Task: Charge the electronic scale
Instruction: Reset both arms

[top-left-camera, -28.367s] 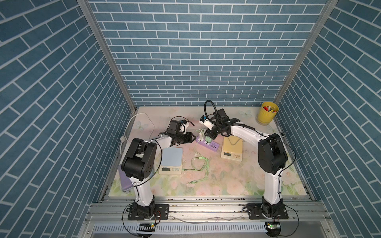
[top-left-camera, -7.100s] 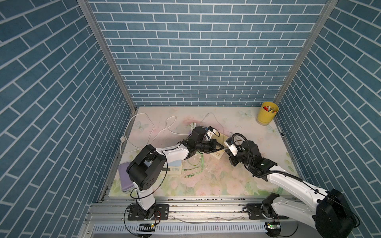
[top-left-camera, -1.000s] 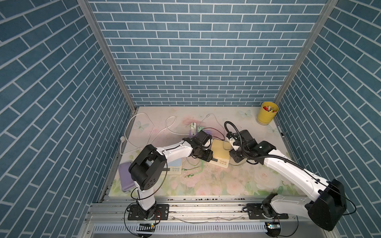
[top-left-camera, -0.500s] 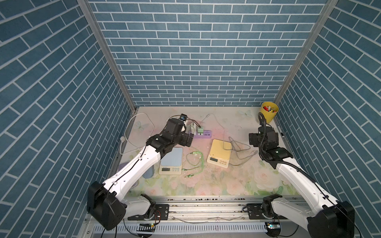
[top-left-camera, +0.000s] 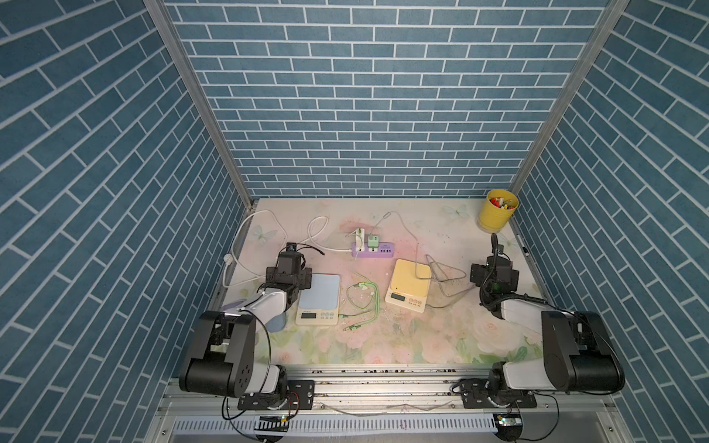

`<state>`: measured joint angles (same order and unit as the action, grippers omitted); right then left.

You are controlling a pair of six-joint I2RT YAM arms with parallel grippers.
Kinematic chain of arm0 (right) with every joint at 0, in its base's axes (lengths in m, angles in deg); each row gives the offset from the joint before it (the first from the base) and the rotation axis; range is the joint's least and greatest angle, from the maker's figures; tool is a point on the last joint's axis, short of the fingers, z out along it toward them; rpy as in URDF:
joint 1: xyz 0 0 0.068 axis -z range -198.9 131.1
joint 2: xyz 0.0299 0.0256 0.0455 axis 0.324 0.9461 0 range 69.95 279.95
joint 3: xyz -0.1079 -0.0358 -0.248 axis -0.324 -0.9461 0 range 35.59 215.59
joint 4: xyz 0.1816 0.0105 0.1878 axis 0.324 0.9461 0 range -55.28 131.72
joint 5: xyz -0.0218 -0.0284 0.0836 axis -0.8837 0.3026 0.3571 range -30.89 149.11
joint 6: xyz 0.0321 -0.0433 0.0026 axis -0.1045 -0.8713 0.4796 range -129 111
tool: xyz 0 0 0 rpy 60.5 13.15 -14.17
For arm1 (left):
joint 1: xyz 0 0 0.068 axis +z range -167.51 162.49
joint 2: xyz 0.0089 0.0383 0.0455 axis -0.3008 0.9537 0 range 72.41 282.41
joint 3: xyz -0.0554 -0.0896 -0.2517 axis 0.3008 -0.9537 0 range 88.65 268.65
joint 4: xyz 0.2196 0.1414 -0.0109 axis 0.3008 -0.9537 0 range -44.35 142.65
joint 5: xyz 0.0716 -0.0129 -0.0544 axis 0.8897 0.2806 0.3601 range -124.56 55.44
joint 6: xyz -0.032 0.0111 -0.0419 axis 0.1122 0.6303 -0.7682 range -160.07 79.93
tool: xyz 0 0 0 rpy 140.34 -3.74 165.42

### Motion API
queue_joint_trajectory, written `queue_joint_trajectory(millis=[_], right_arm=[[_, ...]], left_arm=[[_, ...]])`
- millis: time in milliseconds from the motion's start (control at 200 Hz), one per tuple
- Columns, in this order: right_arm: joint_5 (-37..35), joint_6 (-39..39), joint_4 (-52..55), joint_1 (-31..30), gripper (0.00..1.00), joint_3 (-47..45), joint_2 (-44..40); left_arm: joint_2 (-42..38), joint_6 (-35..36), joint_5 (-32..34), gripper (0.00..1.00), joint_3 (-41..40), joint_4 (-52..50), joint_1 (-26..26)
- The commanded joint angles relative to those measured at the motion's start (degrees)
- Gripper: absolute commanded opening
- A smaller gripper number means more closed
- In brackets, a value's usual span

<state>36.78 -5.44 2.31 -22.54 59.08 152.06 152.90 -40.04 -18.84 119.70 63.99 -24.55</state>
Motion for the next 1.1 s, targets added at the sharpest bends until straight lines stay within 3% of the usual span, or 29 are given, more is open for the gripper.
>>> queue_joint_trajectory(millis=[0,225,265,300,340,440,1095], right_arm=[[4.53,-1.47,-15.89,0.51,0.99,-2.58,1.73],[10.22,-1.90,-15.42,1.98,0.99,-1.76,2.74],[12.02,-1.73,-16.86,2.62,0.99,-2.31,3.58],[12.94,-1.78,-20.82,3.08,0.98,-2.35,6.57],[14.22,-0.58,-13.97,3.87,0.99,-0.92,4.86],[16.64,-0.10,-16.06,5.30,0.99,-0.66,5.98],[16.70,-0.10,-14.94,5.46,0.99,-0.68,5.38]], left_arm=[[-0.36,4.28,-2.79,1.00,-2.07,17.54,0.54],[6.65,5.22,-9.38,1.00,-8.36,36.47,3.24],[4.97,4.95,-10.68,1.00,-7.15,30.77,3.83],[6.31,4.44,-12.61,1.00,-7.15,33.73,4.81],[5.50,4.25,-14.21,1.00,-6.47,30.29,5.53],[5.56,4.40,-14.06,1.00,-6.75,31.58,5.48],[5.99,4.89,-12.87,1.00,-6.43,31.12,4.63]])
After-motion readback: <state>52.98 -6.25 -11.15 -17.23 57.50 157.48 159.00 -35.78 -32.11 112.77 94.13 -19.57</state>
